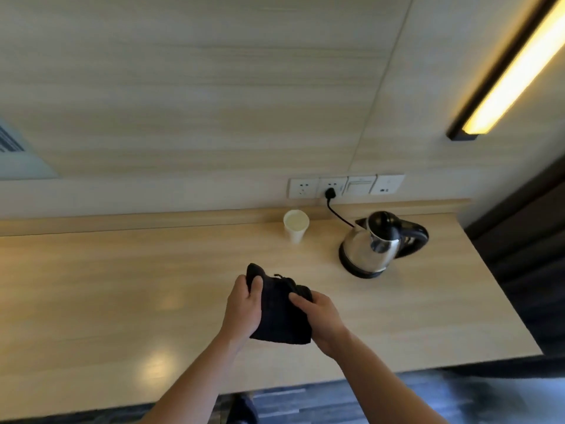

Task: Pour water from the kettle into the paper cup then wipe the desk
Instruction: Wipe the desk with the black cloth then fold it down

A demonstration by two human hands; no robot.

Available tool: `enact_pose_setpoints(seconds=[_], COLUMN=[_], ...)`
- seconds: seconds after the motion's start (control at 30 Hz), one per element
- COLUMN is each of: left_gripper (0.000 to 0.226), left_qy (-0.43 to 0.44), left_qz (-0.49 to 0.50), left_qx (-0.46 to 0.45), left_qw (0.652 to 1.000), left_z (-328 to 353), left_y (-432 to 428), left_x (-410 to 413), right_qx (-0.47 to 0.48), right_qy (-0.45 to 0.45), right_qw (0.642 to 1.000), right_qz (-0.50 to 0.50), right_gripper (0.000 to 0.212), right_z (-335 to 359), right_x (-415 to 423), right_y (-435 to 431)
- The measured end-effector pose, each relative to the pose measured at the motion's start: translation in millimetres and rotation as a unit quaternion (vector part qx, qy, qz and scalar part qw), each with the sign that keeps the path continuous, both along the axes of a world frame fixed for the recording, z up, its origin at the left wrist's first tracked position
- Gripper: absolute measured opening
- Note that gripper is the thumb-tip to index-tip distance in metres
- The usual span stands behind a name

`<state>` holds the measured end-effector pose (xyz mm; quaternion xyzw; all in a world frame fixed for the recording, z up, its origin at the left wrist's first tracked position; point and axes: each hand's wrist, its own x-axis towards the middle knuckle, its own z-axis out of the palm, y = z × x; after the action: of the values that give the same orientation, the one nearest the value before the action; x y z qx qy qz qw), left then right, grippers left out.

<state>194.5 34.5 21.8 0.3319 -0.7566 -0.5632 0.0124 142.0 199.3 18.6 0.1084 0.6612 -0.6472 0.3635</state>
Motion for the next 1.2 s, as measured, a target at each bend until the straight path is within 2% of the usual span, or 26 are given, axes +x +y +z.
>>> enact_pose_setpoints(seconds=[0.13,0.23,0.4,0.5,0.6,0.8,1.07,1.17,1.2], left_gripper=[0.036,0.035,0.033,0.037,0.038,0.039,0.039,0.038,0.037], left_qy=[-0.004,-0.022,-0.063,-0.095,-0.117,-0.142,-0.135,-0.112,-0.099], left_qz=[0.025,0.028,-0.02,-0.028,-0.035,-0.05,-0.077,-0.08,-0.079], left_qx=[-0.026,-0.041,-0.128,-0.161,-0.186,-0.22,-0.223,-0.204,-0.193], left_qw=[0.999,0.999,0.99,0.982,0.975,0.964,0.962,0.969,0.973], left_z=[-11,-24,-43,-61,-79,-108,-137,-144,-145], left_y=[-35,-61,-97,-116,-130,-149,-157,-158,-159], left_x=[-30,-53,-91,-114,-136,-164,-172,-169,-167], right_qx=[0.095,0.187,0.337,0.391,0.453,0.513,0.543,0.531,0.534], right_qy=[0.059,0.117,0.213,0.245,0.265,0.273,0.265,0.264,0.276], right_qw=[0.994,0.975,0.913,0.879,0.835,0.788,0.772,0.785,0.779], right_qz=[0.008,0.03,0.085,0.115,0.164,0.204,0.197,0.177,0.178], right_gripper=[0.024,0.025,0.026,0.023,0.029,0.033,0.032,0.03,0.032], right_z=[-13,-23,-35,-43,-54,-84,-111,-115,-116], right_x=[-38,-63,-108,-130,-149,-174,-182,-180,-177], right_y=[-48,-82,-125,-148,-166,-189,-197,-197,-195])
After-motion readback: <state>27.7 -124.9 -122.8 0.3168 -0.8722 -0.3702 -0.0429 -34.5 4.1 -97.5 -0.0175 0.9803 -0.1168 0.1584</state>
